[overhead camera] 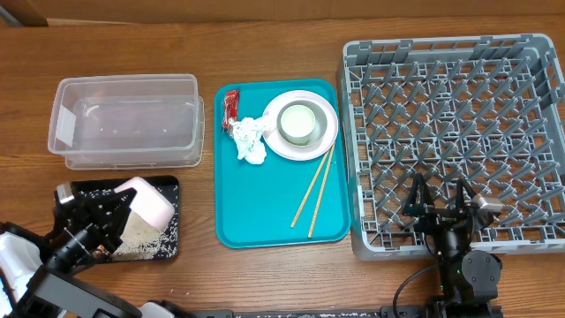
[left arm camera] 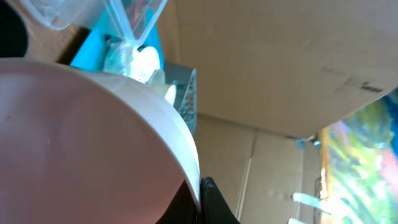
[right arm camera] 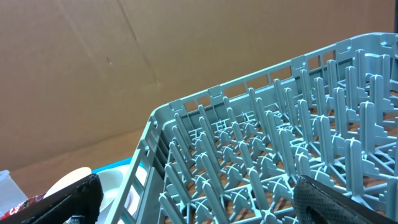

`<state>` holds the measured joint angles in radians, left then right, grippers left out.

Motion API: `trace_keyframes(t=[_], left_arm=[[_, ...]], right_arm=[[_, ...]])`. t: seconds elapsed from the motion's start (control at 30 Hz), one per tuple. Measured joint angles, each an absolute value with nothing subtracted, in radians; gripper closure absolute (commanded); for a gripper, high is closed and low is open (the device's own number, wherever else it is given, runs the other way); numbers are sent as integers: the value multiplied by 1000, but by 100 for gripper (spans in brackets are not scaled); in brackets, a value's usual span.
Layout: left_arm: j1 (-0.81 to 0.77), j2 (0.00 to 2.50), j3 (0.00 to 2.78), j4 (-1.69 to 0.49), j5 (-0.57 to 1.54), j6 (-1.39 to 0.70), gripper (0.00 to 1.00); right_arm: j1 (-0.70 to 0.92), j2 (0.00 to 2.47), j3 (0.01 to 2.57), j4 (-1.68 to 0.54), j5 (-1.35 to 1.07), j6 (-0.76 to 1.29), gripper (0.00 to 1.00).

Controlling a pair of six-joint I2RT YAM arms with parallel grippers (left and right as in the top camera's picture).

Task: Sort waste into correct bins and load items into the dishwasher
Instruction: 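Return the empty pink bowl to the teal tray and release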

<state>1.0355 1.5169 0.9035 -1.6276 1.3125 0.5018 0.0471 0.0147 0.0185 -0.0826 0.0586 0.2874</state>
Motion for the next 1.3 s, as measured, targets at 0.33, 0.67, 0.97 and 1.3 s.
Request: trace_keyframes(t=[0.33,0.67,0.97,1.3], left_arm=[[820,1517,1085,-1684,1233,530,96],[411,1502,1279,-1678,1192,505,96],[32,1474,1339,-1336,852,36,96],[-437,1474,1339,-1103,339,-433,96]], right_arm=[[47,15,19,-83,58,287,0],[47,15,19,-83,59,287,0],[47,15,19,-83,59,288,0],[47,15,19,-83,59,287,0]])
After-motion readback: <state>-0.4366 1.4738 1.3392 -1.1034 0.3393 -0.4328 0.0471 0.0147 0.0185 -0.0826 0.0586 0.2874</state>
